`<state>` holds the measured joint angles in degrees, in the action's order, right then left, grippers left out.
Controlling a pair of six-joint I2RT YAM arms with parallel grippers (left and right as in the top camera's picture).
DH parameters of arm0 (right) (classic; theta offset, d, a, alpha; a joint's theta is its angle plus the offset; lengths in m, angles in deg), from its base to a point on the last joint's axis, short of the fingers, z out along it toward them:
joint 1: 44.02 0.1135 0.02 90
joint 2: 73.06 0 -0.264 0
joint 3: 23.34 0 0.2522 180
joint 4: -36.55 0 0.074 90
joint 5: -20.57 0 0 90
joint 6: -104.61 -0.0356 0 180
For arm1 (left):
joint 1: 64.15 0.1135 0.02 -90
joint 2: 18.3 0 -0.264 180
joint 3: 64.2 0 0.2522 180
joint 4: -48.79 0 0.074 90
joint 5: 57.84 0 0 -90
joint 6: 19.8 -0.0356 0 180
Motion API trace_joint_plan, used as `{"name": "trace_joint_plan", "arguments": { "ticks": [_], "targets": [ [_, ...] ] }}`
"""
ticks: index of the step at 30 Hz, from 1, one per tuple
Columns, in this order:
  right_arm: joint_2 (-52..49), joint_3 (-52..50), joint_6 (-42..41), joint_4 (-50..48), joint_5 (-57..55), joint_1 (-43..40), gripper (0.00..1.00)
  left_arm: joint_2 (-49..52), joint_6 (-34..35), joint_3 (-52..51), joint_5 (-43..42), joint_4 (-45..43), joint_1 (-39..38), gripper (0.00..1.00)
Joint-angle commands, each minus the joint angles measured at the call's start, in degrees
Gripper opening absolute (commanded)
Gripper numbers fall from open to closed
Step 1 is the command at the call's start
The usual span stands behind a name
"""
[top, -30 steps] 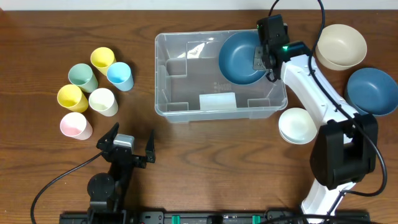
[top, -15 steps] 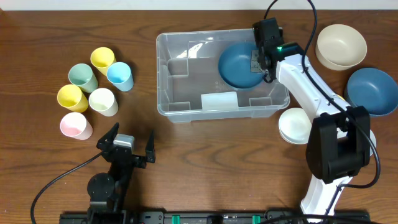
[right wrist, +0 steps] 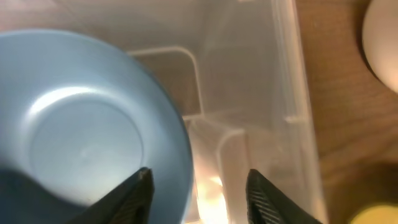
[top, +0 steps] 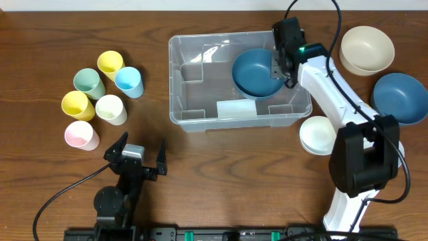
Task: Pack container
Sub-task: 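Release the bowl and move the right gripper to the second blue bowl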
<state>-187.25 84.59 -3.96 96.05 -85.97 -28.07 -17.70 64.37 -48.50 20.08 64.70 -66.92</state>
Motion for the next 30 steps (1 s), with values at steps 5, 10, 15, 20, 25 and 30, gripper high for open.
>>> {"name": "trace_joint_plan", "arguments": {
  "ticks": [5, 10, 15, 20, 25, 30],
  "targets": [
    [8.98, 11.21, -3.74, 10.86, -0.85, -3.87, 0.77, -0.31, 0.28, -1.66, -0.79, 0.74, 0.24, 0.98],
    [12.17, 11.65, -7.74, 18.10, 0.17, -14.16, 0.82, -0.31, 0.31, -1.66, -0.79, 0.74, 0.24, 0.98],
    [11.65, 11.26, -8.63, 24.28, 4.55, -27.26, 0.83, -0.31, 0.31, -1.66, -0.79, 0.74, 0.24, 0.98],
    [10.21, 9.62, -7.30, 25.14, 9.31, -36.39, 0.83, -0.31, 0.31, -1.66, -0.79, 0.74, 0.24, 0.98],
    [8.11, 5.64, -4.98, 22.12, 10.58, -39.58, 0.82, -0.31, 0.31, -1.66, -0.79, 0.74, 0.24, 0.98],
    [6.16, -0.26, -0.63, 15.76, 11.04, -39.56, 0.82, -0.31, 0.31, -1.66, -0.79, 0.74, 0.24, 0.98]
  ]
}}
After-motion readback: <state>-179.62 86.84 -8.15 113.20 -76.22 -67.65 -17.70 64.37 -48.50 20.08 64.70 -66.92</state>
